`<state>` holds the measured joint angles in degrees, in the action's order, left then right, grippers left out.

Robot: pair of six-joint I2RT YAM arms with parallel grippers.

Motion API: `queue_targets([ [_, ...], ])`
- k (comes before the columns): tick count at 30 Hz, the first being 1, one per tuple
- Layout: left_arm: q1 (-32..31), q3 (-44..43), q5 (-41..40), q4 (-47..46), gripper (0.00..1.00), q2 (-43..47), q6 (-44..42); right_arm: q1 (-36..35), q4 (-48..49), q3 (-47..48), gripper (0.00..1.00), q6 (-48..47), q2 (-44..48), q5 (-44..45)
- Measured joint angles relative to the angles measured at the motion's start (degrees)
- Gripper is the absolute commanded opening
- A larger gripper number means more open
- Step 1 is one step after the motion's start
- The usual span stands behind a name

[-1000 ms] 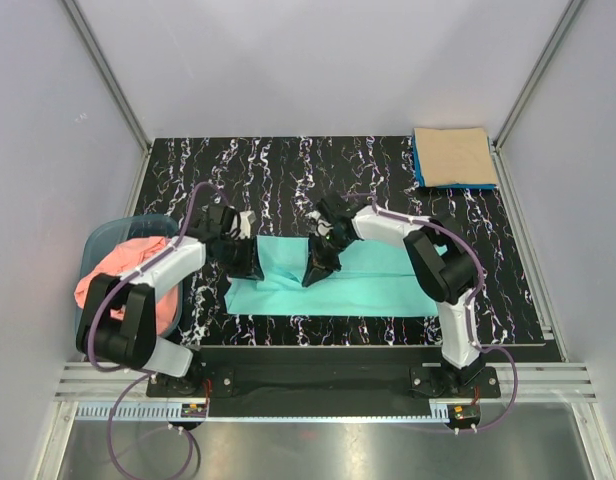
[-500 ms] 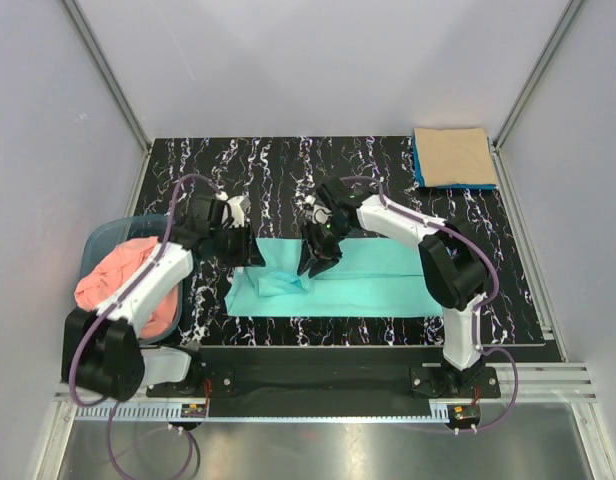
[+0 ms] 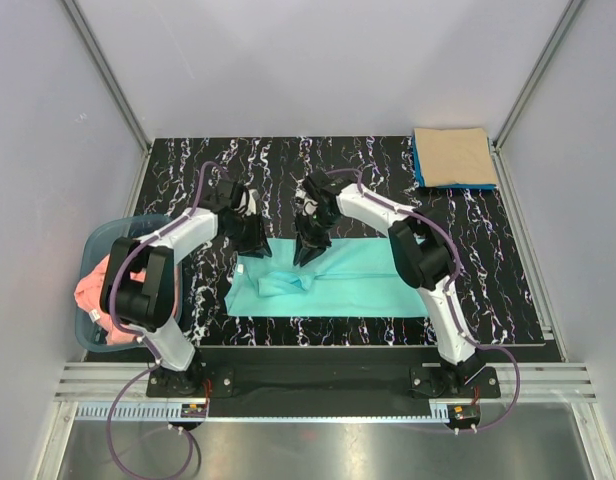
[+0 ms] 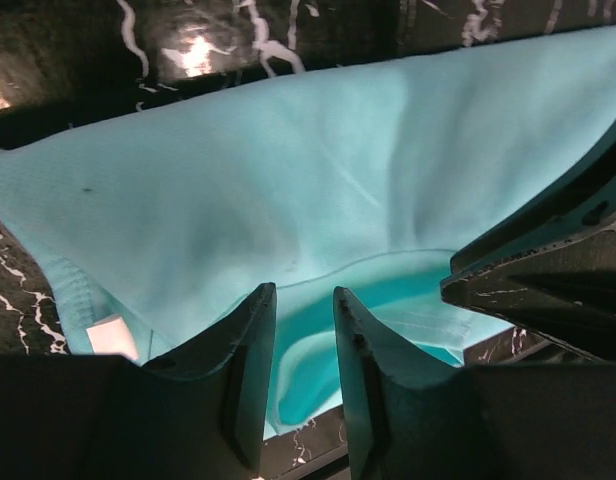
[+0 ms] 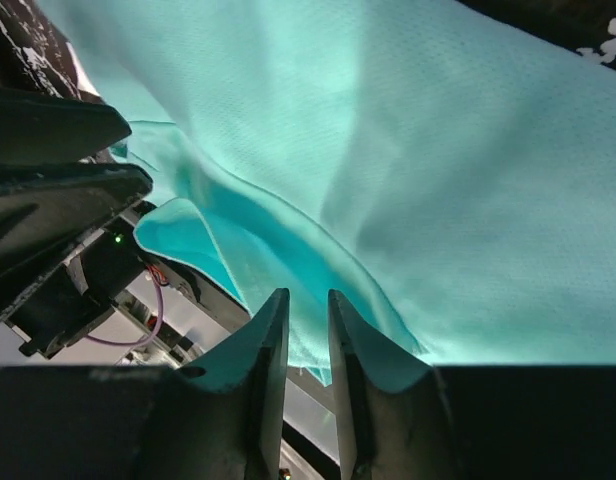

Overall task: Fold and stack the t-shirts
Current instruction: Fold the tshirt

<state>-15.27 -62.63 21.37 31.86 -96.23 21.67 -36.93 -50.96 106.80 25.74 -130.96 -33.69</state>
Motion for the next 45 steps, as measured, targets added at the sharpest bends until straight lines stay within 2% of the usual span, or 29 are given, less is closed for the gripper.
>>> queue_targets([
  [5,0.3,0.0,-2.7,0.6,0.34,-2.1,1.6,0.3,0.4,-2.4,0.29,-0.3,-0.7,-2.6],
  [9,0.4,0.0,-4.4,1.3,0.35,-3.7,2.8,0.3,1.5,-8.2,0.29,-1.3,0.1,-5.7],
  [16,0.7,0.0,-6.5,2.0,0.34,-5.2,3.6,0.3,0.3,-22.3,0.31,-5.2,8.8,-7.6],
  [21,0.5,0.0,-7.8,3.2,0.34,-4.7,2.8,0.3,0.1,-20.6,0.31,-5.6,13.2,-7.3],
  [23,0.2,0.0,-8.0,3.9,0.34,-3.5,2.0,0.3,0.7,-19.0,0.34,-5.1,13.2,-7.3],
  [25,-0.5,0.0,-8.0,4.9,0.35,-1.4,1.2,0.3,1.6,-18.4,0.41,-4.8,13.2,-7.3],
  [29,-3.4,1.0,-6.3,4.5,0.35,3.9,0.8,0.3,1.7,-18.5,0.43,-4.8,13.2,-6.4],
  [31,-5.1,2.3,-5.6,4.1,0.34,6.1,0.9,0.4,1.7,-18.7,0.41,-5.0,13.2,-6.0],
  [32,-5.9,3.3,-5.1,3.9,0.32,7.0,1.1,0.4,1.8,-19.0,0.33,-5.0,13.2,-5.8],
  [35,-7.0,6.9,-3.7,2.9,0.28,8.6,2.4,0.5,2.5,-21.1,0.23,-5.0,13.4,-4.9],
  [39,-6.9,11.3,-2.0,1.6,0.22,8.7,4.7,0.5,3.6,-24.7,0.2,-4.7,13.7,-4.3],
  [42,-6.9,13.3,-1.6,1.4,0.22,8.9,6.2,0.5,4.5,-25.3,0.27,-3.9,13.7,-4.8],
  [43,-6.9,13.8,-1.6,1.3,0.22,9.1,6.6,0.5,5.0,-25.3,0.37,-3.7,13.7,-5.0],
  [45,-6.9,14.6,-1.7,1.5,0.29,10.4,7.2,0.5,5.8,-25.4,0.43,-3.4,13.7,-4.9],
])
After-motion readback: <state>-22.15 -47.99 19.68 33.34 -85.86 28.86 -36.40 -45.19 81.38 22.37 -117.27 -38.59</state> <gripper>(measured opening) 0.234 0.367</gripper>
